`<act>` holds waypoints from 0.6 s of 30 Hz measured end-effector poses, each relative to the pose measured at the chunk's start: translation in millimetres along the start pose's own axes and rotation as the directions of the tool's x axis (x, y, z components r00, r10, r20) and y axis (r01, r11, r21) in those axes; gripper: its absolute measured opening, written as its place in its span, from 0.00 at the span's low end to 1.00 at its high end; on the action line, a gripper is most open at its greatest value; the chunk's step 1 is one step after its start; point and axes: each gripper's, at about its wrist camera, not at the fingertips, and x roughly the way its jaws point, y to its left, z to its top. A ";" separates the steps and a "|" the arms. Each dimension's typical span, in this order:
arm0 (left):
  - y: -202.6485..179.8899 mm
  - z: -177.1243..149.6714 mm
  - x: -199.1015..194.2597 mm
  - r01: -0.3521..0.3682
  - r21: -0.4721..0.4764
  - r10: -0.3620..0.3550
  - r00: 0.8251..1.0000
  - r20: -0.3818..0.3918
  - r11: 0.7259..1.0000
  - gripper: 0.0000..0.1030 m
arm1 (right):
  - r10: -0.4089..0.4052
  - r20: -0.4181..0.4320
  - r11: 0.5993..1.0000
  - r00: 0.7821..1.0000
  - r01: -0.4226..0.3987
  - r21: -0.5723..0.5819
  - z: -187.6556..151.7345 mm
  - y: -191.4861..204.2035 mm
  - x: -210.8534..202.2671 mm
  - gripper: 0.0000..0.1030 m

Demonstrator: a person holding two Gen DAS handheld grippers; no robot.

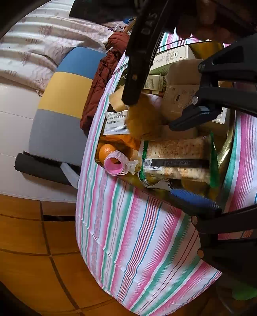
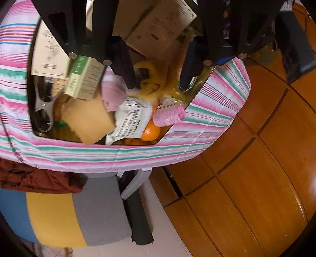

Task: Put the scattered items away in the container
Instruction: 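Lower the snack bar and towel into the tray and open both grippers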

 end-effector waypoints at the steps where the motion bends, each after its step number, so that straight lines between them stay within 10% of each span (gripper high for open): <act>1: 0.9 -1.0 -1.8 -0.004 0.000 0.004 1.000 0.009 1.000 0.60 | 0.001 0.005 1.000 1.000 -0.001 0.000 -1.3 0.4 -0.7 0.56; 8: 9.0 -6.0 -4.2 0.005 -0.074 -0.003 1.000 0.023 0.997 0.60 | -0.016 0.025 1.000 1.000 0.016 0.001 -10.8 -6.4 -13.7 0.58; 11: 9.9 -8.6 -7.5 0.009 -0.087 -0.006 1.000 0.029 0.996 0.60 | -0.028 0.022 0.999 0.999 0.029 -0.036 -9.4 -4.4 -13.1 0.29; 18: 8.0 -8.7 -15.9 -0.006 -0.075 0.010 0.999 0.050 0.997 0.60 | -0.070 -0.042 0.991 0.997 0.064 -0.114 -3.8 5.0 13.2 0.24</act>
